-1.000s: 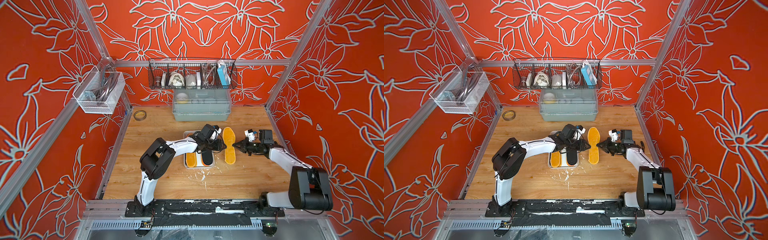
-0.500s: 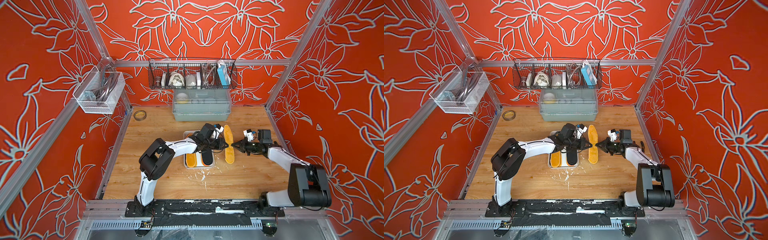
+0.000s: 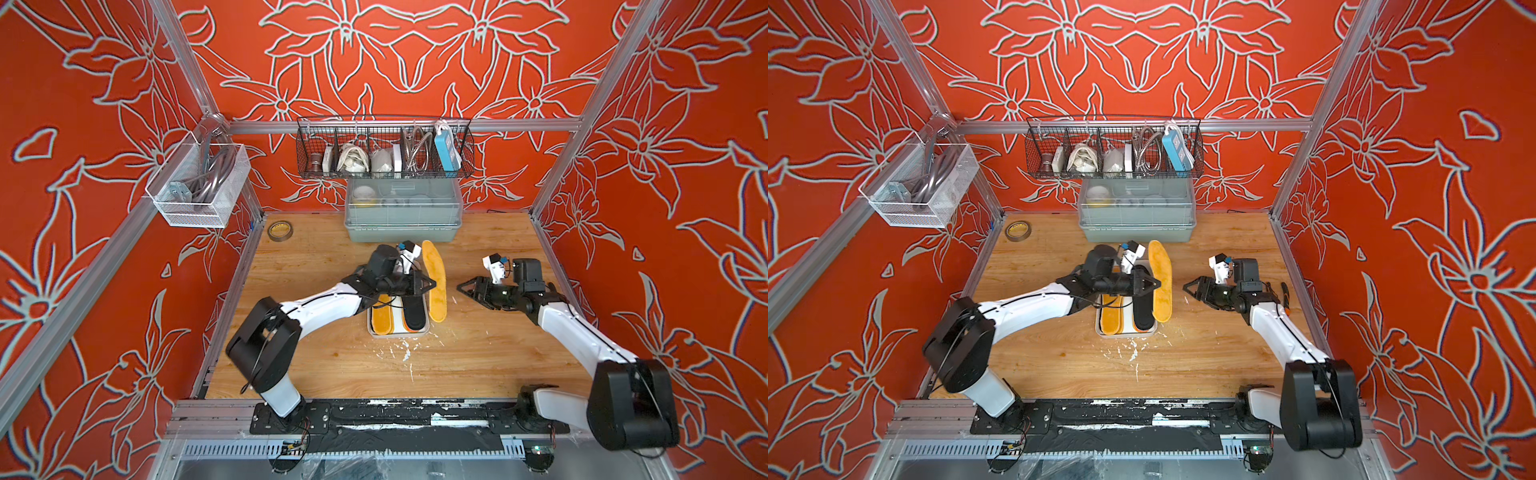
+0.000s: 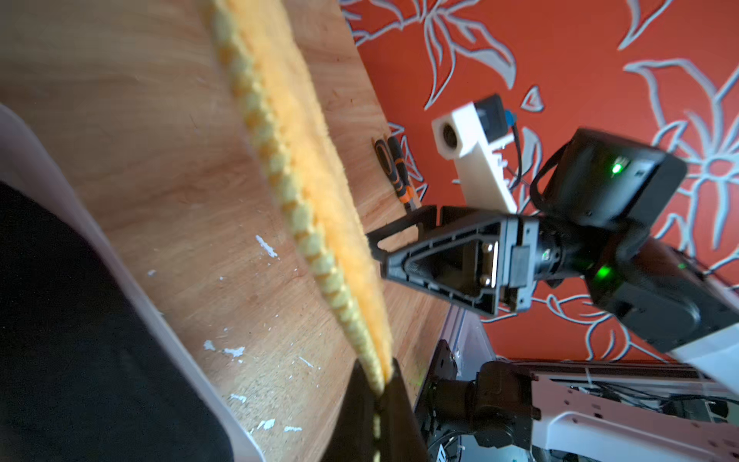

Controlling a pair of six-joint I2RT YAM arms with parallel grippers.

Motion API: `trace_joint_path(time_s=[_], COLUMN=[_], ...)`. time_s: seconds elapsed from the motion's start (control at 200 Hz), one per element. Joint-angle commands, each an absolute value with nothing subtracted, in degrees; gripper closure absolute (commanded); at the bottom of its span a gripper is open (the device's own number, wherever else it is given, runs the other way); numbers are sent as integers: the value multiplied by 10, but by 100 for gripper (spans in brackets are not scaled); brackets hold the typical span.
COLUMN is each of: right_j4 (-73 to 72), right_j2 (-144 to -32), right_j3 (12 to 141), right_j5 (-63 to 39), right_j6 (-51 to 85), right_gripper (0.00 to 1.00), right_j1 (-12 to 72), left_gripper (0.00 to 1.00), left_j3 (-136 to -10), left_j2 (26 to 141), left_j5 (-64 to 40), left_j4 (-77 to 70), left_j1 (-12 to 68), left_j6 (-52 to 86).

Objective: Put the insoles into the storage box
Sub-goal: Pick up the insole from the center of the board, then place the insole in the storage box.

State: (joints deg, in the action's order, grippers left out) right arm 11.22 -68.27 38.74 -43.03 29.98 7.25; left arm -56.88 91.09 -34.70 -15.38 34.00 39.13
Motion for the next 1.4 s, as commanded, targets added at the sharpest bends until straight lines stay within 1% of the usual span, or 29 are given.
trace_joint_path(time_s=[0.0,0.09,0.15,0.25,0.4,0.731,1.131,1.396], right_j4=[113,55,18,3,-30,-14,-5,-6], right_j2=[-633,-592,-570,-544,-513,-524,-500,-506], right_j3=[344,287,251,224,197,205,203,205], right_j5=[-347,-303,-284,-252,-236,-213,-207,-212], right_j6=[248,249,249,237,240,239,240,242], right_gripper=[33,27,25,24,23,23,23,23], right_j1=[117,146,153,158,160,160,161,160], left_gripper=[100,100,100,100,100,100,100,100], left_j3=[-515,-477,-459,-446,-436,-500,-509,-528], left_j2=[878,873,877,887,913,1017,1040,1068], left_j5=[-442,-487,-498,-496,-492,-475,-408,-420], left_j4=[-223,-231,-231,-216,-258,-257,-224,-230], left_j1=[281,234,218,215,219,261,266,267], left_j6=[415,412,404,374,376,371,365,377])
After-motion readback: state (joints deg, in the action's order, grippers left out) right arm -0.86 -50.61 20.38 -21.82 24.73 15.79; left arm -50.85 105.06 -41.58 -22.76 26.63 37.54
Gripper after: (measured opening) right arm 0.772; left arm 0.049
